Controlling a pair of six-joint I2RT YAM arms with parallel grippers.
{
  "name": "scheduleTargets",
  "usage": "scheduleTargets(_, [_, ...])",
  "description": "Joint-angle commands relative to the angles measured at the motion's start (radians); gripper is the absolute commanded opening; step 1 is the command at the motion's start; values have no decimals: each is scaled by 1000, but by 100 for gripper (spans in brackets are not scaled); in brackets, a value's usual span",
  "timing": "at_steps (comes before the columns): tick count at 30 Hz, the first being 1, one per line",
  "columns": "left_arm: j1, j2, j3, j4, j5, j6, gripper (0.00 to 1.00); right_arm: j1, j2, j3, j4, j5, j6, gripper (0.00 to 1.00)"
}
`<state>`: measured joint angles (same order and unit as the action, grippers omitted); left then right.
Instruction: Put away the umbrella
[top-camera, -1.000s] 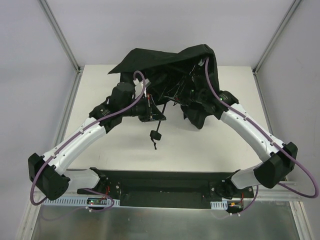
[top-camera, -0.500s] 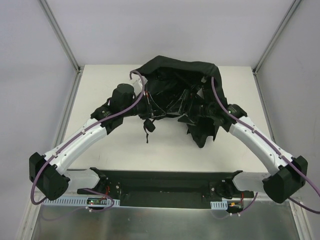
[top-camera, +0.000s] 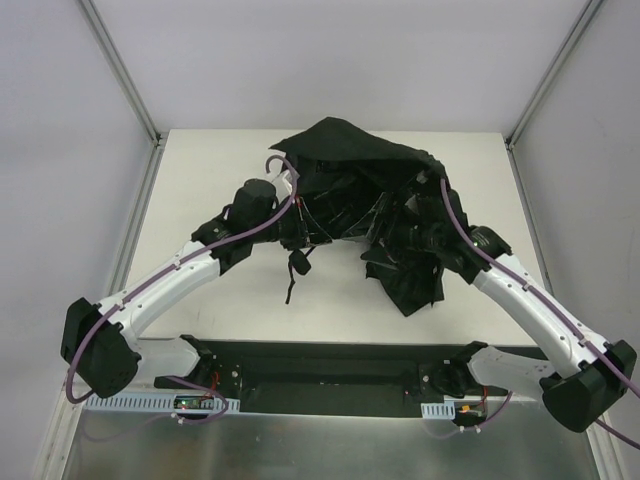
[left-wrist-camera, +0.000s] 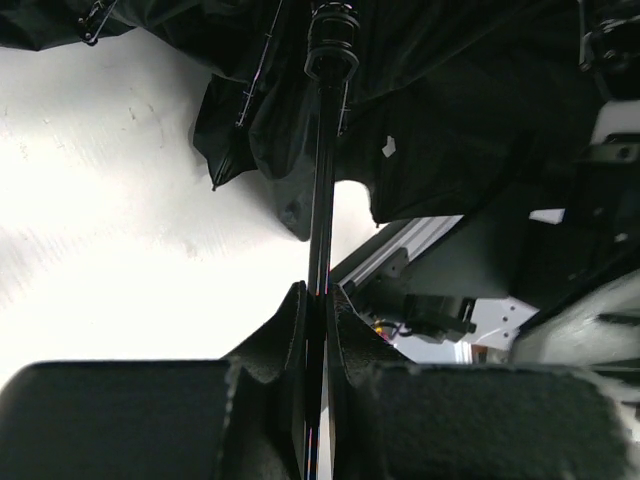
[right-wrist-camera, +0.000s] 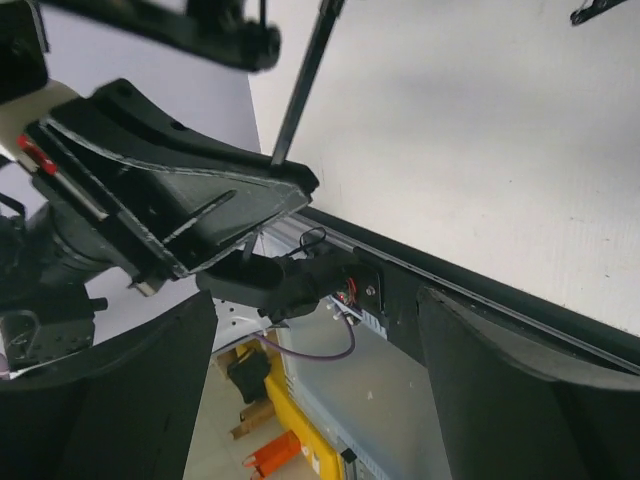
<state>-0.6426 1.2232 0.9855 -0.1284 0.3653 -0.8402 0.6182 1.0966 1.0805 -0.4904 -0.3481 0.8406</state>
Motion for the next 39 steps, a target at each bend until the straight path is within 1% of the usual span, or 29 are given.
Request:
scheduleTargets(1, [18,54,111,99,-77,-106,0,8,49,-36,113,-204,-79,82])
scheduleTargets(2, [23,67,139,99,-89,-118,0,11,65,-10,51,-195,-128,82])
scheduleTargets(3, [29,79,156,99,-97,-166,0,21,68,1,5,-171,-171,83])
scheduleTargets(4, [43,91,156,120,-86,-216,0,28,62,-10,10,-170,-198,84])
scheduleTargets(5, [49,104,154,175,-71,-262,0,28,56,-36,30,-199,-204,87])
scheduleTargets(6, [52,116,153,228,-56,-278,0,25,59,-68,47,-237,-215,87])
scheduleTargets(8, [52,140,176,298,-5,-277,0,-12,77,-106,15,-320,-259,87])
scheduleTargets(10, [47,141,180,309,49,-255,0,-34,86,-114,-66,-316,-352,86])
scheduleTargets(11, [44,121,159,308,43,-244,0,-44,95,-114,-103,-309,-397,88])
scheduleTargets(12, [41,95,136,315,31,-231,0,-51,104,-120,-111,-339,-425,88])
scheduleTargets(15, [41,26,75,320,20,-163,0,-60,99,-99,-151,-348,-524,86])
scheduleTargets(17, [41,-40,49,293,-18,-88,0,-74,62,-82,-166,-325,-575,86])
scheduleTargets(18, [41,-78,29,293,-46,-48,0,-93,36,-77,-175,-296,-599,86])
scheduleTargets(19, [40,-121,3,294,-72,-19,0,-112,-1,-77,-175,-234,-612,86])
scheduleTargets(20, [40,-161,-17,299,-95,9,0,-132,-57,-91,-119,-173,-601,88])
scheduleTargets(21, [40,-201,-40,299,-115,22,0,-158,-117,-128,-15,-189,-569,89])
scheduleTargets(23, [40,-261,-83,303,-144,10,0,-189,-202,-215,285,-212,-427,92])
scheduleTargets(25, [40,-303,-119,318,-170,-31,0,-189,-212,-336,680,-244,-217,94])
scheduleTargets(26, [40,-312,-133,325,-181,-55,0,-189,-180,-350,825,-258,-125,94])
scheduleTargets(27, [40,-320,-134,326,-195,-53,0,-184,-149,-335,855,-267,-86,93])
scheduleTargets(28, [40,-324,-131,322,-212,-36,0,-181,-117,-305,808,-270,-84,93])
scheduleTargets(29, [38,-330,-122,308,-230,-17,0,-173,-104,-265,741,-281,-116,92])
scheduleTargets(30, [40,-332,-111,294,-241,15,0,-163,-103,-216,654,-285,-159,90])
scheduleTargets(32, [40,-326,-87,251,-256,81,0,-149,-104,-119,445,-240,-225,88])
scheduleTargets(34, [40,-321,-88,237,-276,148,0,-152,-107,-38,290,-184,-195,83])
scheduleTargets(35, [40,-320,-91,228,-305,170,0,-149,-112,-12,247,-171,-167,82])
scheduleTargets(37, [40,-321,-96,219,-356,231,0,-134,-142,-13,260,-146,-80,81])
scheduleTargets(38, [38,-317,-90,210,-359,277,0,-127,-162,-17,253,-123,-36,81])
scheduleTargets(39, [37,-306,-78,196,-402,321,0,-127,-182,-17,227,-111,-31,80])
